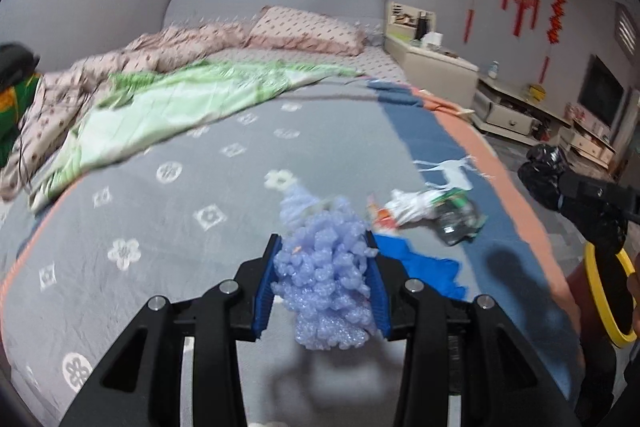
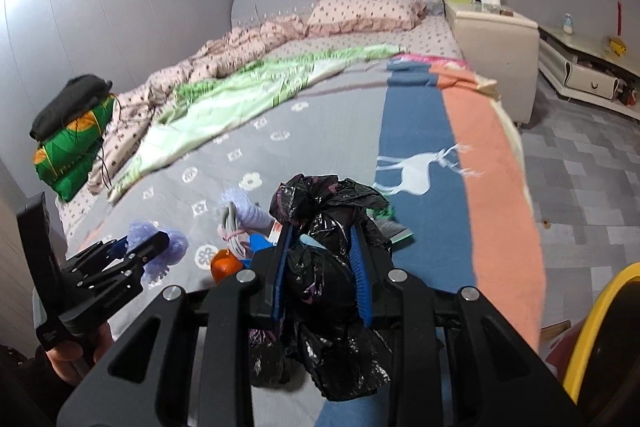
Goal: Collect trash
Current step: 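Carry the fluffy ball and black bag over the bin with both tools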
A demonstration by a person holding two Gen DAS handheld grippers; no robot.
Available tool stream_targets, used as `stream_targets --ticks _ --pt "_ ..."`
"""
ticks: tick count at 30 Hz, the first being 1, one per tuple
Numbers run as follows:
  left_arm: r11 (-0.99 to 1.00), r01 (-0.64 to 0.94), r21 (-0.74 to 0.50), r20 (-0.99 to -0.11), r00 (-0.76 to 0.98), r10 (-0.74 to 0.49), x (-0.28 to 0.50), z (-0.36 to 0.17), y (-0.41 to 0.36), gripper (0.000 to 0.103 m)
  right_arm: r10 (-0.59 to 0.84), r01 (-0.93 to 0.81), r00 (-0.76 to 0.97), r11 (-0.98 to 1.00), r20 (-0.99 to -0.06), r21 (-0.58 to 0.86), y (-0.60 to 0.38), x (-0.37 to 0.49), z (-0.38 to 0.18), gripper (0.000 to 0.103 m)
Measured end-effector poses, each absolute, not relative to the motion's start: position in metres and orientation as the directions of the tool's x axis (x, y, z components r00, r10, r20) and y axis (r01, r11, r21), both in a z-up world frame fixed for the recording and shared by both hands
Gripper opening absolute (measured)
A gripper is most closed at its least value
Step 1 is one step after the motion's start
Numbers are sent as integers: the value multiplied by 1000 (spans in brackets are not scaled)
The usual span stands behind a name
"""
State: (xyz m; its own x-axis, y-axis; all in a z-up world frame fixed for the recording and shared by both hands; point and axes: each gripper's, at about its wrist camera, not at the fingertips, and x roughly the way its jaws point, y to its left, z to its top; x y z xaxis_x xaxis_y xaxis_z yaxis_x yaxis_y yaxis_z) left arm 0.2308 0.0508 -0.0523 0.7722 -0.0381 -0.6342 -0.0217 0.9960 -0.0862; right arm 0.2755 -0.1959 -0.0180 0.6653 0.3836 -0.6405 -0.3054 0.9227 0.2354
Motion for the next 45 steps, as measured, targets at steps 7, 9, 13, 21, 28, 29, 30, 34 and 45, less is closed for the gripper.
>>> stream_targets --ticks 7,9,13,21,28,29,30,34,45 --pt "995 61 -81 -563 821 -97 218 -4 6 37 378 -280 722 926 -579 255 -243 250 18 27" --pt "992 90 -92 -549 826 -126 216 6 -7 37 368 -267 738 929 -566 256 -258 243 26 27" --pt "983 157 -100 -522 832 -186 211 26 -40 37 345 -241 766 936 -543 255 -285 233 40 27" --pt "960 256 -115 -494 823 -279 209 46 -97 37 298 -176 805 946 -514 273 -343 220 58 27" --pt "936 326 -133 -495 797 -347 214 51 -142 37 248 -114 828 953 -503 282 -390 209 63 27" --pt "933 334 -133 -495 793 -355 214 51 -148 37 242 -106 831 953 -502 284 -397 208 64 27" --pt "930 342 -134 -495 790 -361 214 52 -154 37 234 -96 834 953 -500 286 -404 207 65 27" --pt "917 377 -129 -494 778 -389 216 54 -176 37 198 -57 849 956 -491 288 -431 197 69 27" --pt "880 462 -113 -508 734 -451 224 52 -231 37 101 58 870 951 -482 304 -499 176 68 27"
